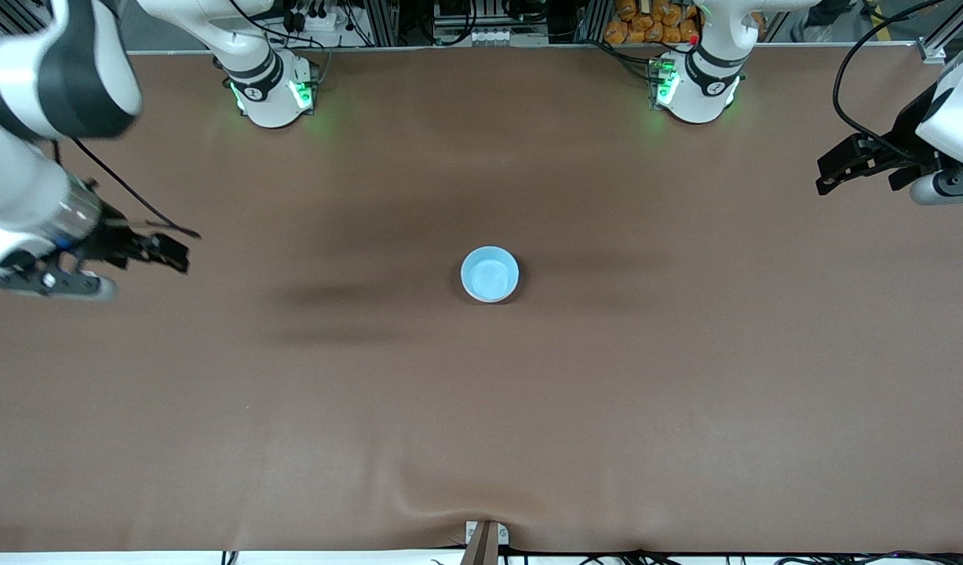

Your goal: Stack pink and blue bowls on white bowl

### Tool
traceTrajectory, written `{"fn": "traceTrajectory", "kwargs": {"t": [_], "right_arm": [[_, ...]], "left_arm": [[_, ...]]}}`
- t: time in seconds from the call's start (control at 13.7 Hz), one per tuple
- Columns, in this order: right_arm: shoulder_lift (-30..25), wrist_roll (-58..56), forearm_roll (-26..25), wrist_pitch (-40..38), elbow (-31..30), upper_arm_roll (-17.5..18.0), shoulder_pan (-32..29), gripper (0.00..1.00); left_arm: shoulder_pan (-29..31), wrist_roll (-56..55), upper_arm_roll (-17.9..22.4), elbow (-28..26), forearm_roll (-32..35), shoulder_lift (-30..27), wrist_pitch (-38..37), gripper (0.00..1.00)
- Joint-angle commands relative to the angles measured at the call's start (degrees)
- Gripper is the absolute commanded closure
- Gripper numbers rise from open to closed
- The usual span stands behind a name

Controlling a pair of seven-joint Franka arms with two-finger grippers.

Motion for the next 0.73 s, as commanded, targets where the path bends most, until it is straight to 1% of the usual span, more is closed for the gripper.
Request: {"fn": "traceTrajectory", "kwargs": {"t": [0.0, 0.07, 0.22, 0.29, 0.51, 0.66], "right_arm": [[-3.51, -4.25, -0.28, -5.71, 1.35, 2.33, -3.92, 0.0], [-3.52, -6.01, 0.24, -9.04, 4.15, 2.07, -4.71, 0.0], [-3.34, -7.87, 4.19, -14.59, 9.34, 0.76, -5.86, 0.0], [-3.34, -7.87, 4.29, -16.01, 10.67, -0.03, -5.6, 0.0], [-3.34, -7.96, 4.2, -19.09, 12.43, -0.92, -5.07, 0.0], [-3.34, -7.88, 4.2, -19.54, 13.14, -1.09, -4.72, 0.0]], "left_arm": [[0.14, 0.9, -0.08, -1.04, 0.18, -0.76, 0.57, 0.0], [0.14, 0.9, -0.08, -1.04, 0.18, -0.76, 0.57, 0.0], [0.14, 0.82, -0.08, -1.04, 0.18, -0.85, 0.57, 0.0], [0.14, 0.73, -0.08, -1.04, 0.18, -0.94, 0.57, 0.0], [0.05, 0.55, -0.25, -0.96, 0.18, -0.94, 0.57, 0.0], [-0.13, 0.46, -0.25, -0.26, 0.18, -0.76, 0.66, 0.0]]}}
